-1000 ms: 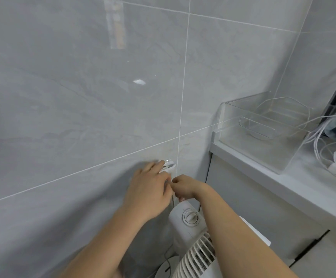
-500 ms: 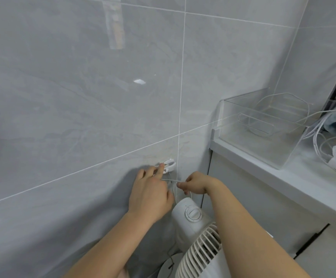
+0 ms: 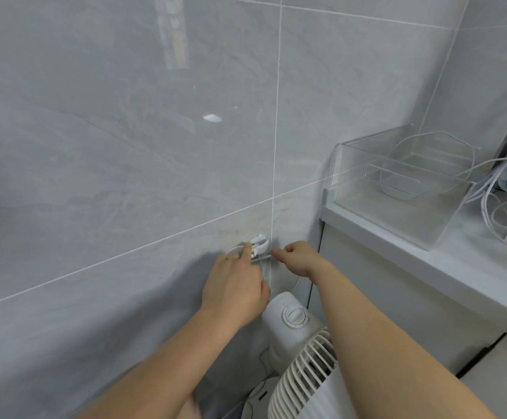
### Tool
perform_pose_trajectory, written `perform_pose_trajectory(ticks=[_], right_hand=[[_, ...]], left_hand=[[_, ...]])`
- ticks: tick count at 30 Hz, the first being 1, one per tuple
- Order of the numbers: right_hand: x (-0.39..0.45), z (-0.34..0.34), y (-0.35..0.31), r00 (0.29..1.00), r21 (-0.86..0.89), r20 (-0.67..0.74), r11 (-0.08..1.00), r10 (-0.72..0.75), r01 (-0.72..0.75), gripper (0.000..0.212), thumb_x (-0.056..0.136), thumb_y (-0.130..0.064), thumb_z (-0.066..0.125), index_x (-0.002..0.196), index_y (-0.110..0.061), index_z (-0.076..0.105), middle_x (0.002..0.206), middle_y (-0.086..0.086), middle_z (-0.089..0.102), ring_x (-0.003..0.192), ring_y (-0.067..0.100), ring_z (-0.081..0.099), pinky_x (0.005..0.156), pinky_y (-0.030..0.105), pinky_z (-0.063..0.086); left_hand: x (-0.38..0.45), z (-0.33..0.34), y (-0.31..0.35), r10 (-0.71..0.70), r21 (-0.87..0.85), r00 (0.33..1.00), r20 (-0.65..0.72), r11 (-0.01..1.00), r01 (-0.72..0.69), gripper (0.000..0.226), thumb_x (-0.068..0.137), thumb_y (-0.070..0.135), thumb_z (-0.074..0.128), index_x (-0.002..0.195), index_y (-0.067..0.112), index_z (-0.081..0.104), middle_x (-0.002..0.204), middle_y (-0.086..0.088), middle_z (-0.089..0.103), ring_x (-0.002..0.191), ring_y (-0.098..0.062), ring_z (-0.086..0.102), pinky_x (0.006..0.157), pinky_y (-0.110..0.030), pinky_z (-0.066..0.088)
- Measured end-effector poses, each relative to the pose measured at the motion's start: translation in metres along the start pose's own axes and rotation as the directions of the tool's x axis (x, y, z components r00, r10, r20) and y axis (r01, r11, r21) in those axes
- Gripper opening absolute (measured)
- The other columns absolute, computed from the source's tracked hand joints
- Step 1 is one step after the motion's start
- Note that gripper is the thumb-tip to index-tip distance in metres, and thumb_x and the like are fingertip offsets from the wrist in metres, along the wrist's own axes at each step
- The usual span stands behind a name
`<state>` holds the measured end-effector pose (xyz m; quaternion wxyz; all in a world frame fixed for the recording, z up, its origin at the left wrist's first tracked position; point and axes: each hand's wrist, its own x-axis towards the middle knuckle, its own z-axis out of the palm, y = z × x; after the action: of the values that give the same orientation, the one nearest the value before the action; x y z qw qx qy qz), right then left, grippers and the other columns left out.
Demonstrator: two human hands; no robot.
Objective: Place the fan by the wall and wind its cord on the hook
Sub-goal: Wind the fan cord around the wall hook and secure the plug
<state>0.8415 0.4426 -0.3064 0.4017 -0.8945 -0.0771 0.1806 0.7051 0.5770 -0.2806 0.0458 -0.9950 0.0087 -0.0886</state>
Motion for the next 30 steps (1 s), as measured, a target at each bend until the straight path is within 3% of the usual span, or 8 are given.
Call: perform_pose_trajectory(ticks=[5, 8, 13, 17, 19, 21, 24, 30], right_hand=[[0.005, -0.003, -0.009, 0.992, 0.182, -0.126, 0.982, -0.028, 0.051, 0.040, 0.104, -0.037, 0.056, 0.074, -0.012, 0.063, 0.069, 0.003, 0.048, 0.064, 0.018, 0.042, 0.058, 0.030, 0.032], [0.006, -0.005, -0.010, 0.985, 0.235, -0.168, 0.968, -0.050, 0.089, 0.038, 0.105, -0.035, 0.053, 0.078, -0.014, 0.069, 0.077, 0.004, 0.054, 0.066, 0.017, 0.044, 0.060, 0.029, 0.036], [0.009, 0.001, -0.011, 0.978, 0.219, -0.208, 0.973, -0.031, 0.078, 0.042, 0.105, -0.035, 0.054, 0.073, -0.013, 0.069, 0.066, 0.002, 0.052, 0.064, 0.018, 0.045, 0.063, 0.031, 0.036], [0.014, 0.009, -0.018, 0.963, 0.194, -0.268, 0.979, -0.004, 0.058, 0.048, 0.106, -0.037, 0.052, 0.087, 0.000, 0.075, 0.061, 0.003, 0.052, 0.069, 0.026, 0.048, 0.069, 0.031, 0.038], [0.013, 0.010, -0.021, 0.958, 0.201, -0.285, 0.977, -0.016, 0.075, 0.045, 0.105, -0.037, 0.052, 0.079, -0.008, 0.074, 0.057, 0.001, 0.051, 0.065, 0.024, 0.048, 0.067, 0.030, 0.038], [0.009, 0.009, -0.024, 0.950, 0.215, -0.309, 0.969, -0.050, 0.121, 0.042, 0.105, -0.037, 0.053, 0.072, -0.017, 0.070, 0.051, -0.006, 0.050, 0.057, 0.016, 0.045, 0.060, 0.027, 0.035], [0.001, 0.007, -0.027, 0.934, 0.188, -0.329, 0.959, -0.141, 0.211, 0.043, 0.105, -0.038, 0.054, 0.075, -0.012, 0.072, 0.038, -0.016, 0.049, 0.050, 0.009, 0.042, 0.052, 0.026, 0.031], [-0.003, 0.005, -0.020, 0.905, 0.121, -0.345, 0.944, -0.249, 0.306, 0.044, 0.103, -0.041, 0.058, 0.078, -0.009, 0.075, 0.043, -0.008, 0.042, 0.046, 0.009, 0.037, 0.049, 0.024, 0.031]], left_hand=[[-0.004, 0.006, 0.000, 0.008, -0.049, 1.000, 0.009, 0.999, -0.007, 0.043, 0.098, 0.038, 0.043, 0.104, 0.010, 0.076, 0.168, -0.018, 0.020, 0.143, -0.029, 0.039, 0.114, -0.040, 0.025], [-0.006, 0.005, -0.007, 0.013, -0.103, 1.000, -0.028, 0.995, -0.016, 0.044, 0.095, 0.041, 0.043, 0.099, 0.013, 0.077, 0.168, -0.011, 0.024, 0.140, -0.024, 0.043, 0.110, -0.038, 0.030], [-0.005, 0.012, -0.017, 0.018, -0.154, 0.997, -0.077, 0.988, -0.030, 0.039, 0.088, 0.042, 0.049, 0.074, 0.017, 0.076, 0.163, -0.002, 0.038, 0.126, -0.021, 0.056, 0.104, -0.040, 0.039], [-0.005, 0.016, -0.016, 0.017, -0.163, 0.994, -0.111, 0.986, -0.035, 0.037, 0.087, 0.040, 0.051, 0.068, 0.018, 0.074, 0.161, -0.002, 0.041, 0.125, -0.020, 0.057, 0.104, -0.040, 0.041], [-0.005, 0.019, -0.017, 0.010, -0.178, 0.991, -0.134, 0.983, -0.034, 0.038, 0.086, 0.040, 0.051, 0.061, 0.019, 0.071, 0.160, 0.000, 0.043, 0.122, -0.017, 0.059, 0.102, -0.039, 0.041], [-0.004, 0.020, -0.018, 0.005, -0.186, 0.990, -0.143, 0.982, -0.032, 0.039, 0.084, 0.040, 0.052, 0.055, 0.019, 0.067, 0.156, 0.000, 0.048, 0.119, -0.015, 0.061, 0.100, -0.039, 0.043], [-0.002, 0.022, -0.018, 0.003, -0.192, 0.987, -0.162, 0.981, -0.035, 0.039, 0.081, 0.039, 0.053, 0.052, 0.018, 0.066, 0.152, -0.002, 0.053, 0.112, -0.017, 0.065, 0.096, -0.041, 0.045], [-0.001, 0.029, -0.016, -0.011, -0.252, 0.980, -0.197, 0.967, -0.039, 0.038, 0.080, 0.039, 0.054, 0.050, 0.019, 0.064, 0.149, -0.005, 0.056, 0.111, -0.019, 0.066, 0.093, -0.042, 0.047]])
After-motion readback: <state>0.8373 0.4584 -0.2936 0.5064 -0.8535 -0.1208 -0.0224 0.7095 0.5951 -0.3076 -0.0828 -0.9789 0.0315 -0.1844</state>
